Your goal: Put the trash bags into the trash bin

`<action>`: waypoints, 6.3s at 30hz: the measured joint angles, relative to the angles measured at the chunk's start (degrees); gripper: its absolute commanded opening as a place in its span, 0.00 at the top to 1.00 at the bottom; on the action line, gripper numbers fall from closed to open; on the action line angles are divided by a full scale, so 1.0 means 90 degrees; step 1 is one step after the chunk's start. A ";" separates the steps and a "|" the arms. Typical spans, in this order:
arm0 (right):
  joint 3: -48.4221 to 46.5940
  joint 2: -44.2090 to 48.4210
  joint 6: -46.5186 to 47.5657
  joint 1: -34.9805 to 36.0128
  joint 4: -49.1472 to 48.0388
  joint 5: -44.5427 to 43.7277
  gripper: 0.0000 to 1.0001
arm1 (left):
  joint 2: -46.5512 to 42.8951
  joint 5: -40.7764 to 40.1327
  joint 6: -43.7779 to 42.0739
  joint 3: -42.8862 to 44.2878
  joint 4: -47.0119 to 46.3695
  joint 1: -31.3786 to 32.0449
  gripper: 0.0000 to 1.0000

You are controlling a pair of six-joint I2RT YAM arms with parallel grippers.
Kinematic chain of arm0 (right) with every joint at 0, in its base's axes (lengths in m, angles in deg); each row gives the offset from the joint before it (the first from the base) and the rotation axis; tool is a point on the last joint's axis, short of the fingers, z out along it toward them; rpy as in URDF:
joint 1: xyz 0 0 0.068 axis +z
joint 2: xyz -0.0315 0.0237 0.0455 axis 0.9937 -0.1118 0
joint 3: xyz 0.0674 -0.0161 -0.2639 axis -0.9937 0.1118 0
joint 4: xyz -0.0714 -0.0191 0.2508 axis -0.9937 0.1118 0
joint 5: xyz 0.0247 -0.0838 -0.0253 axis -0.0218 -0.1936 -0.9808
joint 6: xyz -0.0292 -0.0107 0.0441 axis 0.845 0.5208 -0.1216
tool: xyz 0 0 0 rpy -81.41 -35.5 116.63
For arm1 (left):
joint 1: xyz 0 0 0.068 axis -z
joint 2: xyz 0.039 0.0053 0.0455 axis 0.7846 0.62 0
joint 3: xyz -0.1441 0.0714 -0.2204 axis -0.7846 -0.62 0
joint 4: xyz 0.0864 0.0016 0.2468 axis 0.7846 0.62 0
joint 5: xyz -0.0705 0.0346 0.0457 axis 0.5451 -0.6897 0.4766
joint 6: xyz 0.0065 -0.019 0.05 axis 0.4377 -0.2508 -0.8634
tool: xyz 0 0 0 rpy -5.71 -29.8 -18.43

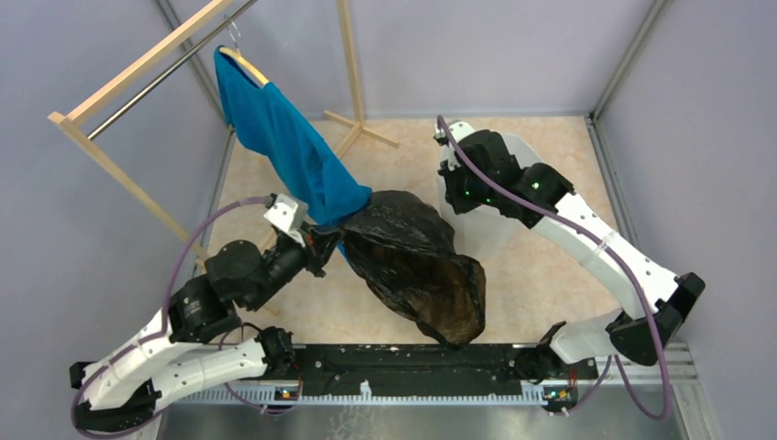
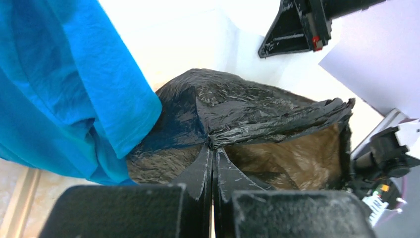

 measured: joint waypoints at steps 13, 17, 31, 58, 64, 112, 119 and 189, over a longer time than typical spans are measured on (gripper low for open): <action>0.0294 0.1030 -0.0075 0.0061 0.0333 0.0340 0.30 | -0.0311 -0.0498 0.1146 0.0386 0.1073 0.0000 1.00; 0.0464 0.1974 -0.0129 0.0061 0.0491 0.0806 0.15 | -0.0206 -0.0512 0.1234 0.0386 0.1088 -0.0002 1.00; 0.2278 0.2613 -0.0865 0.2691 -0.0957 0.1292 0.06 | 0.0510 -0.0170 0.1389 0.0831 0.1083 -0.0002 1.00; 0.3002 0.0797 -0.0491 0.5353 -0.4138 -0.4998 0.28 | 0.2625 0.0661 0.1540 0.2696 -0.0216 0.0000 1.00; 0.3419 0.1037 0.0058 0.5357 -0.4779 -0.5243 0.95 | 0.2562 0.0656 0.1460 0.2888 -0.0379 0.0000 0.67; -0.2154 0.1207 0.0083 -0.1812 -0.0610 0.2220 1.00 | 0.5464 0.2868 0.0318 0.5338 -0.1275 -0.2926 0.02; -0.2001 0.1263 -0.0270 -0.1817 -0.0627 0.2040 1.00 | 0.6241 0.4549 0.1008 0.5348 -0.2341 -0.3009 0.23; 0.2329 -0.0440 -0.0544 -0.1821 -0.2113 0.0702 1.00 | 0.4692 0.4983 0.0452 0.3215 -0.1491 -0.1911 0.09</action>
